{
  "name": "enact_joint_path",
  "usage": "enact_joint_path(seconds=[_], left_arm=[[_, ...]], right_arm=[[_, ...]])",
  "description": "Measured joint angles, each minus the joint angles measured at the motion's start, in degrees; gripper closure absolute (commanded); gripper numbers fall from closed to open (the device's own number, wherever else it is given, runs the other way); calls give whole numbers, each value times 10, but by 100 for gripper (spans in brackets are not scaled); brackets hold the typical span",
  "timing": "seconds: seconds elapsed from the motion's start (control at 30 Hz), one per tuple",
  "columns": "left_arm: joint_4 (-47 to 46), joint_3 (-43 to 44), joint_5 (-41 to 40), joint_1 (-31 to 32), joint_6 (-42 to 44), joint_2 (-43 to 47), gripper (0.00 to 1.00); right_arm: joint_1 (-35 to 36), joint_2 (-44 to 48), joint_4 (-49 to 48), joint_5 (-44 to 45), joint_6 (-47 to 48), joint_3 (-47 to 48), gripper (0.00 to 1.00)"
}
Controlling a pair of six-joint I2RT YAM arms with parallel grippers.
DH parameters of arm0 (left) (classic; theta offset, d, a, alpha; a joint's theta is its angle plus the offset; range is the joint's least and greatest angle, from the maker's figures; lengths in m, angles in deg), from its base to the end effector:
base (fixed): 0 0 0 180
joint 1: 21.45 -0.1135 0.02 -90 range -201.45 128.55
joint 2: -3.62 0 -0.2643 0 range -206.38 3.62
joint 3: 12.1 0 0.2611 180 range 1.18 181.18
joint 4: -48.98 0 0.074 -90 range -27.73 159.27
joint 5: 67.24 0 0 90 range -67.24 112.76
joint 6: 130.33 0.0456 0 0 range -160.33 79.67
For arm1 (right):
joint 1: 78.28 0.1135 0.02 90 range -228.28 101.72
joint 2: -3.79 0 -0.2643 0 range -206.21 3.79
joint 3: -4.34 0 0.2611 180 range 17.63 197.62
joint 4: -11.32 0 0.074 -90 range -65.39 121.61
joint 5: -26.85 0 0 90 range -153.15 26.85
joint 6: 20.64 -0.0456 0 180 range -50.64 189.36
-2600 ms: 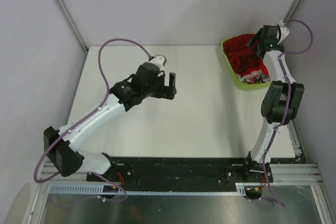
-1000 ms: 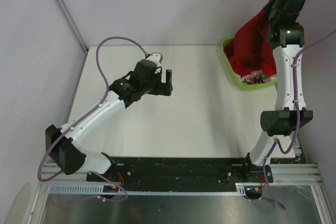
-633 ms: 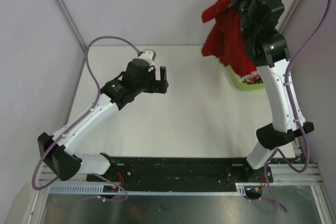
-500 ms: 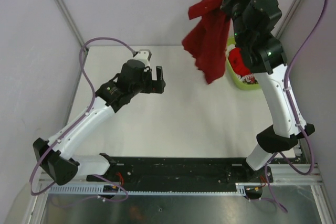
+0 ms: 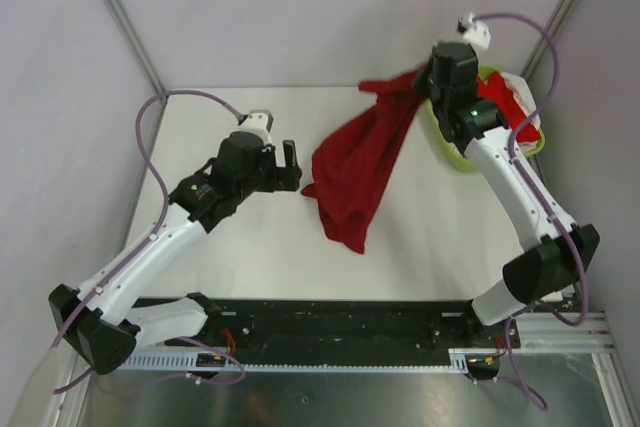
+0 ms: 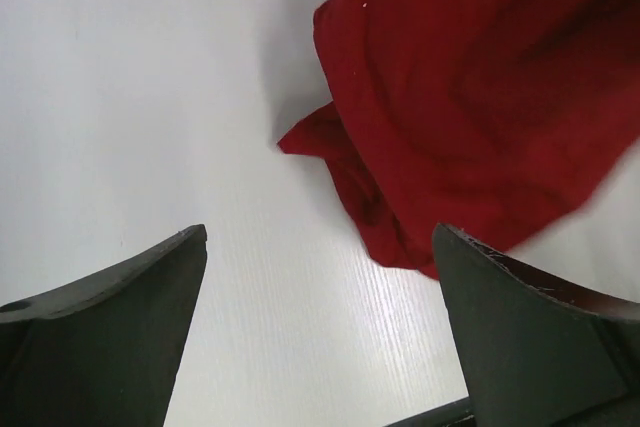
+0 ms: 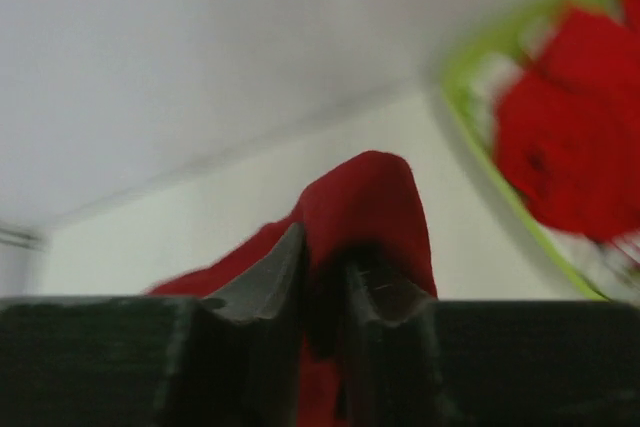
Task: Fold and stack the t-shirts
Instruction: Move the tshirt to the center of the board
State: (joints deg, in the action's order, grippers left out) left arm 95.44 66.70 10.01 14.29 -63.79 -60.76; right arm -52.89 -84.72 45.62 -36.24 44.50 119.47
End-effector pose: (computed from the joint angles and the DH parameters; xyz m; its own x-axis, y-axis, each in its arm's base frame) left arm 0.2161 -0.1431 0.3540 -0.5614 -0.0744 -0.8242 0.2119 0.9498 -0.2301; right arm 0.3342 0.1358 0.4794 -0.0999 0.3675 -0.9246 0.0715 0.9295 0.3618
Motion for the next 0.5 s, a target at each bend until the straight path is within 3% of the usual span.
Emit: enact_joint_path(seconds=[0.1, 0.2, 0.3, 0.5], left_arm=[[0, -22, -1, -1, -5, -1, 1], [1, -41, 4, -2, -14, -8, 2], [-1, -57, 16, -2, -25, -29, 4], [-28, -99, 45, -2, -50, -68, 10]], right_arm=[[-96, -13, 19, -71, -62, -131, 35], [-164, -58, 62, -120, -90, -203, 19], [-163, -77, 104, -133, -93, -233, 14], [-44, -42, 112, -113, -90, -241, 16]])
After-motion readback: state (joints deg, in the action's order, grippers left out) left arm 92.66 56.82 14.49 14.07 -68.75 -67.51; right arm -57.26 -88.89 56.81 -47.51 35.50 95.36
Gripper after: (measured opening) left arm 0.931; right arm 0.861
